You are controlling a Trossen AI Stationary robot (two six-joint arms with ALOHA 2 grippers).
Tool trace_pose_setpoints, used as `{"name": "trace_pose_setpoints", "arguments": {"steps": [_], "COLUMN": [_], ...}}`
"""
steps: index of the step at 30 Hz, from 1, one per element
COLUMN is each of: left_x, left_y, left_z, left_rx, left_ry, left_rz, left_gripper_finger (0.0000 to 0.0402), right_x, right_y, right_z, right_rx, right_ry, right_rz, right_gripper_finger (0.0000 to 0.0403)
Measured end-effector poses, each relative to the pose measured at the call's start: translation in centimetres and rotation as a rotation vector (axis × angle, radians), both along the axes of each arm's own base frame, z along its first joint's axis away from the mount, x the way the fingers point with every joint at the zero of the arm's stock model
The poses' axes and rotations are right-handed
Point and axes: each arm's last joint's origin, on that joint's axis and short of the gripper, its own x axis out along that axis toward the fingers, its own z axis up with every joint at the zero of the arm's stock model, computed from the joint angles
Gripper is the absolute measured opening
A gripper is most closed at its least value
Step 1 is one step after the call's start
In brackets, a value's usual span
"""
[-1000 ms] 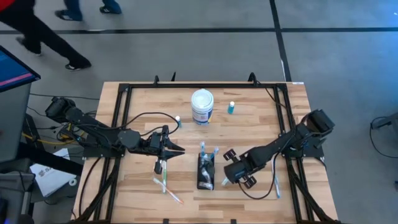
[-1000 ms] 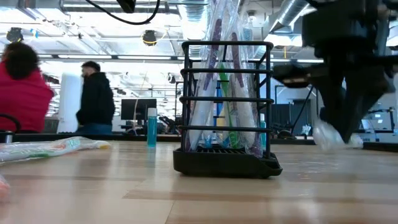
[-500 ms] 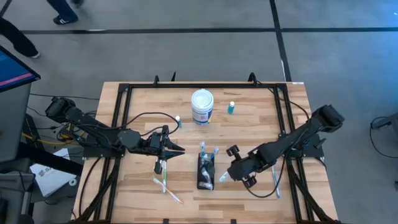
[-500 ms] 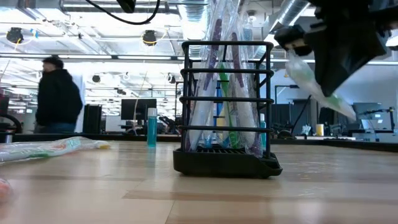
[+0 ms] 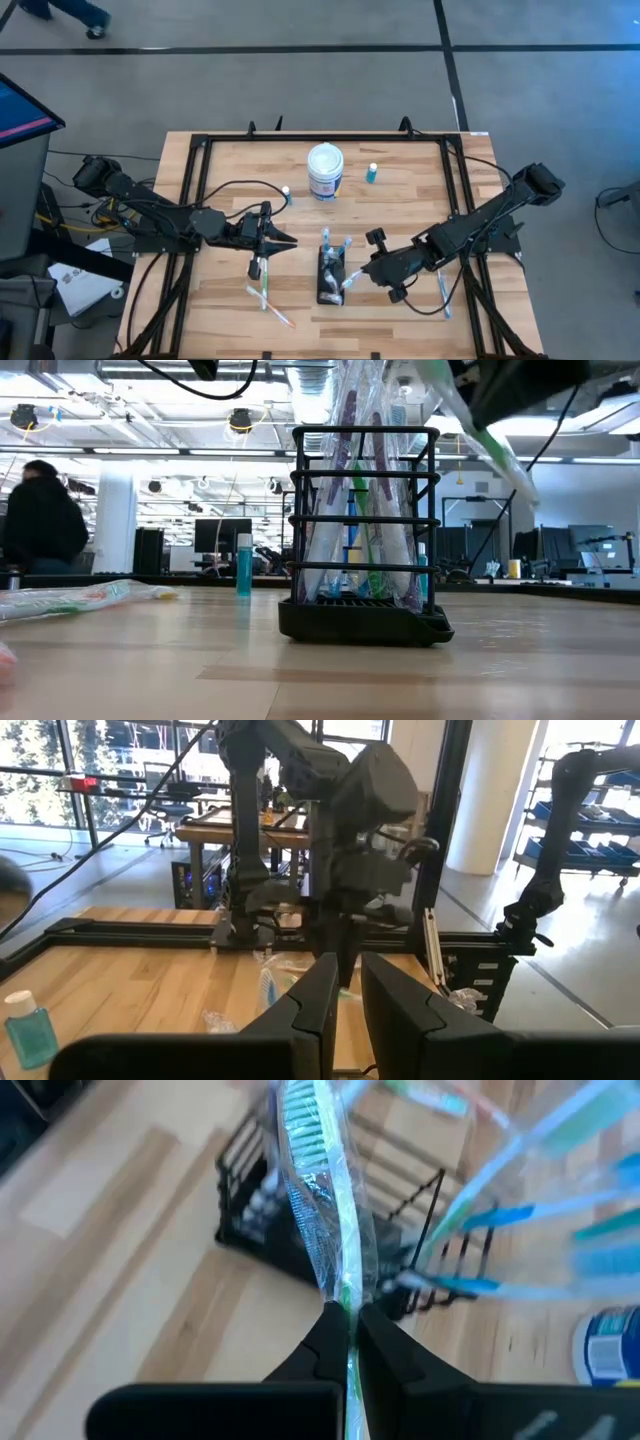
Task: Pick & Place toothbrushing station
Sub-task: Put the right green toothbrush into the black mesh organizer
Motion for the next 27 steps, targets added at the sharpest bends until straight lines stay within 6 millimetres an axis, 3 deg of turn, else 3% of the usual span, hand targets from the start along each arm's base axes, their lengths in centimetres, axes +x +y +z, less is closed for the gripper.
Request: {"name": "trace_pose_setpoints", "arguments": {"steps": [12,27], "left_x": [0.0,0.0], "left_y": [0.0,0.0], "left_z": [0.2,0.9], "left_rx": [-0.004,0.051], "left_ry": [-0.016,-0.094], "left_rz": [0.0,0.005], "left_gripper_finger": [0.0044,0.0044], "right_x": [-0.1,1.6], "right_y": [-0.5,-1.1], "right_z": [2.9,6.3], "right_rx": [0.03,0.121], "right_ry": [-0.206,-0.554], "right_rz": [-0.065,-0.151], "right_gripper_finger": [0.0,0.0]}}
